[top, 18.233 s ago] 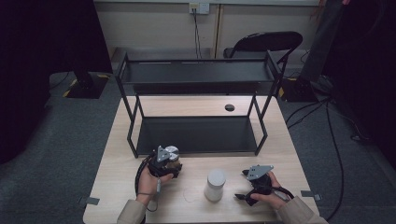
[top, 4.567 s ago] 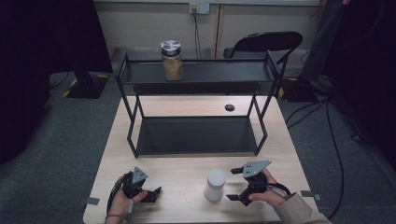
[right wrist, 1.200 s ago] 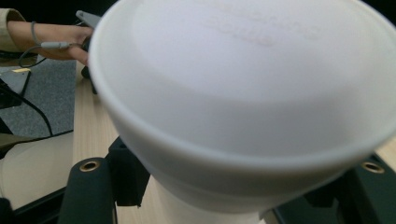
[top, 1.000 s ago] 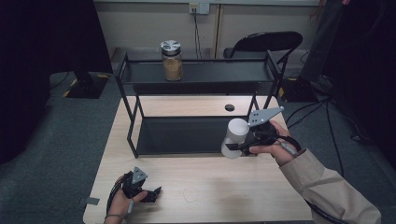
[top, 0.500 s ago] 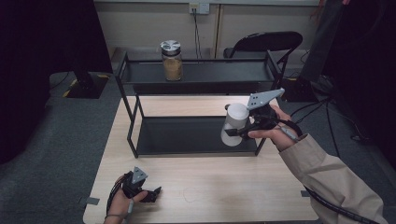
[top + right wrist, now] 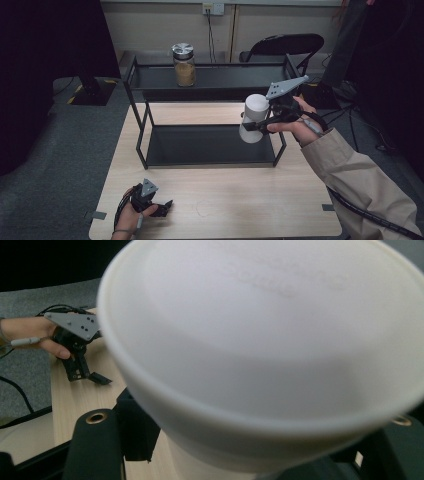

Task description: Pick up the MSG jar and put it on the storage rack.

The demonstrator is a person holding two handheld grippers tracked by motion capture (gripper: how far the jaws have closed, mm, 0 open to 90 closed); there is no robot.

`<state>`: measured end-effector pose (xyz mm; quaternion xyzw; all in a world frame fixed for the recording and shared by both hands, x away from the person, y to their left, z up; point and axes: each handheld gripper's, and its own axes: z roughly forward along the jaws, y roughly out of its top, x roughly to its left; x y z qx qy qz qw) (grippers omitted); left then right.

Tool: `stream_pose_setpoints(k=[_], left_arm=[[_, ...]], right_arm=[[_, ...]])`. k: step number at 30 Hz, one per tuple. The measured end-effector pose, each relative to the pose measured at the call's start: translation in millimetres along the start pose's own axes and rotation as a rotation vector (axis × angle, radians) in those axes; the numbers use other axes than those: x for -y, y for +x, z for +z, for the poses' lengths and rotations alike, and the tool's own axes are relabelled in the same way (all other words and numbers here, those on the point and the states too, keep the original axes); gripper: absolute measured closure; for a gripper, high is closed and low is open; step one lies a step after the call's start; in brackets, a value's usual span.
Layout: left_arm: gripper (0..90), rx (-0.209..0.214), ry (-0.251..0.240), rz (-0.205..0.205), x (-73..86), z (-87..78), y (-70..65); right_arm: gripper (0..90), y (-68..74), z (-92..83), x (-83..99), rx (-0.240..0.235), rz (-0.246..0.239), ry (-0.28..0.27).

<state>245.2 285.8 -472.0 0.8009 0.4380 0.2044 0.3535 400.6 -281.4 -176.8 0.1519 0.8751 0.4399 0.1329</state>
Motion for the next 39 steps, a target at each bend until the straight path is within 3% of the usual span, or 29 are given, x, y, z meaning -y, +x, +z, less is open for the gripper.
stream_pose_setpoints(k=[15,25,28,39], left_arm=[[0.0,-0.002,-0.001,-0.001,0.1,0.2,-0.3],[0.0,-0.002,-0.003,-0.002,0.4,0.3,-0.2],[0.0,-0.002,-0.001,-0.001,0.1,0.2,-0.2],[0.0,-0.002,-0.001,-0.001,0.1,0.2,-0.2]], right_arm=[[32.6,-2.4,-19.5,-47.8,0.075,0.002,-0.011],[32.6,-7.7,-13.6,-83.5,0.111,0.010,-0.012],[32.6,-11.6,-12.2,-90.6,0.117,0.031,-0.025],[32.6,-21.6,5.5,-117.6,0.186,0.050,-0.006]])
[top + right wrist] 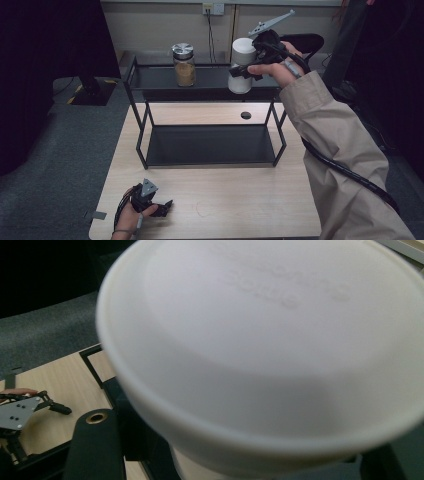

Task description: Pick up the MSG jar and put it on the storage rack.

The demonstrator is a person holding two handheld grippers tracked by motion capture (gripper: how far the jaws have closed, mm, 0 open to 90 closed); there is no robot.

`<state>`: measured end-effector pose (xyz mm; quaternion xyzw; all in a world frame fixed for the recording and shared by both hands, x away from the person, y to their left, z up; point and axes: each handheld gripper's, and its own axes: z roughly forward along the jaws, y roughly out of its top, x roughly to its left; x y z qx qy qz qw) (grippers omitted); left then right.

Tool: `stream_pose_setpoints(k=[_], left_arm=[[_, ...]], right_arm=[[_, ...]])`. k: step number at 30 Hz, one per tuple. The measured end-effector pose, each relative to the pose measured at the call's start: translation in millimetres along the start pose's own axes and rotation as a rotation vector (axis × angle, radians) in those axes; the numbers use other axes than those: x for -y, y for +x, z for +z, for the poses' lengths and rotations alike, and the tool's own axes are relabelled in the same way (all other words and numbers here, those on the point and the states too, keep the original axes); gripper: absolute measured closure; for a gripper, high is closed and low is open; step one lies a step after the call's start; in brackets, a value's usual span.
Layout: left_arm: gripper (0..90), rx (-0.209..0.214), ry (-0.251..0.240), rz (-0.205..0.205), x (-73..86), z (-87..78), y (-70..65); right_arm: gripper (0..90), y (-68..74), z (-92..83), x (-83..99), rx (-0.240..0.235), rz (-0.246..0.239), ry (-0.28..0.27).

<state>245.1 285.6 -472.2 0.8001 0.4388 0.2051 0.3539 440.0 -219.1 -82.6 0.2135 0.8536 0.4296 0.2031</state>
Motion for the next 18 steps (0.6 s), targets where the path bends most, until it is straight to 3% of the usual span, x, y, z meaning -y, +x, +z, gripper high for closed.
stream_pose_setpoints(k=[8,18], left_arm=[[0.0,0.001,0.000,0.000,-0.1,0.0,0.1],[0.0,-0.001,0.000,0.001,0.0,0.0,-0.1]], right_arm=[[32.6,-7.5,16.4,-11.7,0.038,0.027,0.019],[32.6,-20.2,37.0,-13.0,0.057,0.071,0.016]])
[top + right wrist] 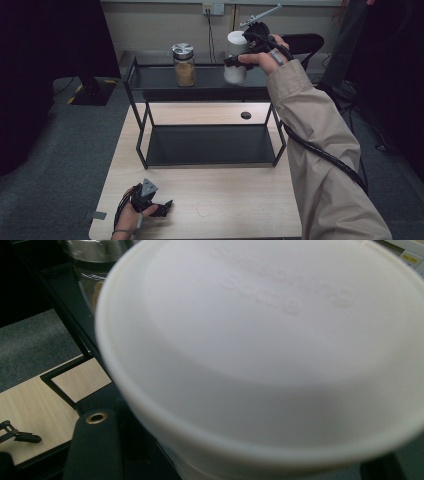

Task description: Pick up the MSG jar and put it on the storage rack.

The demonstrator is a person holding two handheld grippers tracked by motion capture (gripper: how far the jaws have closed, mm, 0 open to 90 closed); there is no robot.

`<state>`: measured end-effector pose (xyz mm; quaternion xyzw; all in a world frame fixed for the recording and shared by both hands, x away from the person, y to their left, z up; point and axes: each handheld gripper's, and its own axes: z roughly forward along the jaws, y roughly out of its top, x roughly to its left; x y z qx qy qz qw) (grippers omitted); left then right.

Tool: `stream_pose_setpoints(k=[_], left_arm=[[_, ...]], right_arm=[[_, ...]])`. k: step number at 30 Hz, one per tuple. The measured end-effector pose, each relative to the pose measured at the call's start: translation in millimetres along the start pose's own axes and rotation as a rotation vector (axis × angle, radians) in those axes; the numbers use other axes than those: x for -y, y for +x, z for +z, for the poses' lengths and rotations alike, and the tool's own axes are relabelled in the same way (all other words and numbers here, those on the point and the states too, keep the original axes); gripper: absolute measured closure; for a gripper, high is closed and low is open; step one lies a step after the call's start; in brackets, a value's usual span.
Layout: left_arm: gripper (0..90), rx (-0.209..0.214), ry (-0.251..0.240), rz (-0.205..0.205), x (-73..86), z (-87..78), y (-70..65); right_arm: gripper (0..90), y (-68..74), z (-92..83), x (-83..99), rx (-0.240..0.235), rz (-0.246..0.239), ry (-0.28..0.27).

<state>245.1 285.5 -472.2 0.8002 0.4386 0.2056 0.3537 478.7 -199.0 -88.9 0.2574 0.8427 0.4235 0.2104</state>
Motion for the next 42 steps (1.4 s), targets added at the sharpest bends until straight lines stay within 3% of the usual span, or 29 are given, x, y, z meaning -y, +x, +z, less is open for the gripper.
stream_pose_setpoints(k=[9,17,26,42], left_arm=[[0.0,0.001,0.000,0.000,0.0,0.0,0.1],[0.0,0.001,-0.002,-0.001,0.4,0.2,0.0],[0.0,0.000,-0.002,-0.001,0.3,0.1,0.0],[0.0,0.000,-0.002,-0.001,0.2,0.3,0.1]], right_arm=[[32.6,-8.7,9.7,5.2,0.013,0.046,0.011],[32.6,-10.4,11.2,7.6,0.015,0.051,0.005],[32.4,-12.7,16.4,22.5,0.012,0.096,-0.055],[31.1,-6.1,17.6,34.6,0.032,0.101,-0.099]])
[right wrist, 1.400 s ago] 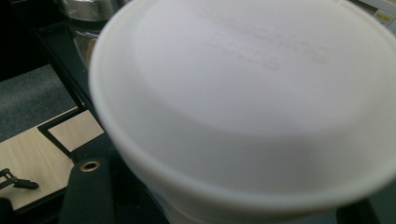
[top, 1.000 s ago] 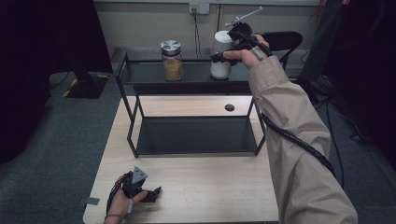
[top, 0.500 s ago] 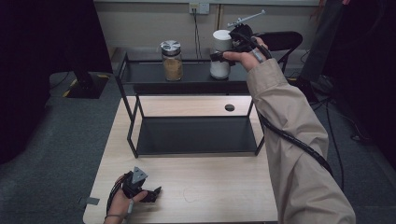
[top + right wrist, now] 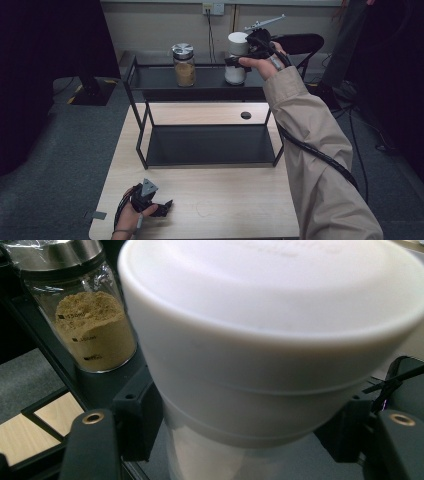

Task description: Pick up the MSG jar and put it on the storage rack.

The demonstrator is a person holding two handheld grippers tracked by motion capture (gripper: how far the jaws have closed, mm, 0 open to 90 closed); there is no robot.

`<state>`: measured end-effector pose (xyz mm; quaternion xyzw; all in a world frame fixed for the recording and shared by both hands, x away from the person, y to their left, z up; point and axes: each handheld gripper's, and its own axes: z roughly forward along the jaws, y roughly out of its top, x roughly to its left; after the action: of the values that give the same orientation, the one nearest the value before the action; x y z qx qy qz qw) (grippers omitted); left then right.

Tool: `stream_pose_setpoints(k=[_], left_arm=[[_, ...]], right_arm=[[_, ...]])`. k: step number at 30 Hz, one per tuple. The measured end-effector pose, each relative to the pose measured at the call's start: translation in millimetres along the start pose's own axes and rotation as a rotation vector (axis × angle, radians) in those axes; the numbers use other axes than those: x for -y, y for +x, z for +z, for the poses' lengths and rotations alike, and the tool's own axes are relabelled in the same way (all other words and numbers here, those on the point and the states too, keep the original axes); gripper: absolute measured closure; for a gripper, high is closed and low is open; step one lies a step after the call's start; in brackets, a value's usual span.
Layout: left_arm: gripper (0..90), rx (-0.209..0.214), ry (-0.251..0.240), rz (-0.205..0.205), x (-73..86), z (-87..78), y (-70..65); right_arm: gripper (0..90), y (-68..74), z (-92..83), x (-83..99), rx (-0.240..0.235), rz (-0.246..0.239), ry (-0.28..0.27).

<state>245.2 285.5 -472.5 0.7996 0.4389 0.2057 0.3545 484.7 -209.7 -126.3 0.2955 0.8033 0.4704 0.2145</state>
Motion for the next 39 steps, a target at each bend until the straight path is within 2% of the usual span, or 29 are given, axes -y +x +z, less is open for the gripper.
stream_pose_setpoints(k=[6,12,17,23,39], left_arm=[[0.0,0.000,0.001,0.001,-0.2,-0.1,0.0],[0.0,0.000,0.002,0.000,-0.4,0.0,0.1],[0.0,-0.001,-0.004,-0.006,0.4,0.6,-0.3],[0.0,-0.002,0.001,-0.002,-0.5,0.3,-0.1],[0.0,-0.003,0.000,-0.004,-0.5,0.4,-0.2]], right_arm=[[26.5,1.9,0.9,3.0,0.002,-0.007,-0.004],[12.5,3.8,0.3,6.1,-0.002,-0.024,-0.006],[0.0,7.6,-4.4,10.0,0.018,-0.017,-0.014],[0.0,7.4,-13.1,16.6,0.032,-0.014,-0.021],[0.0,6.0,-31.2,39.4,-0.013,-0.022,-0.033]])
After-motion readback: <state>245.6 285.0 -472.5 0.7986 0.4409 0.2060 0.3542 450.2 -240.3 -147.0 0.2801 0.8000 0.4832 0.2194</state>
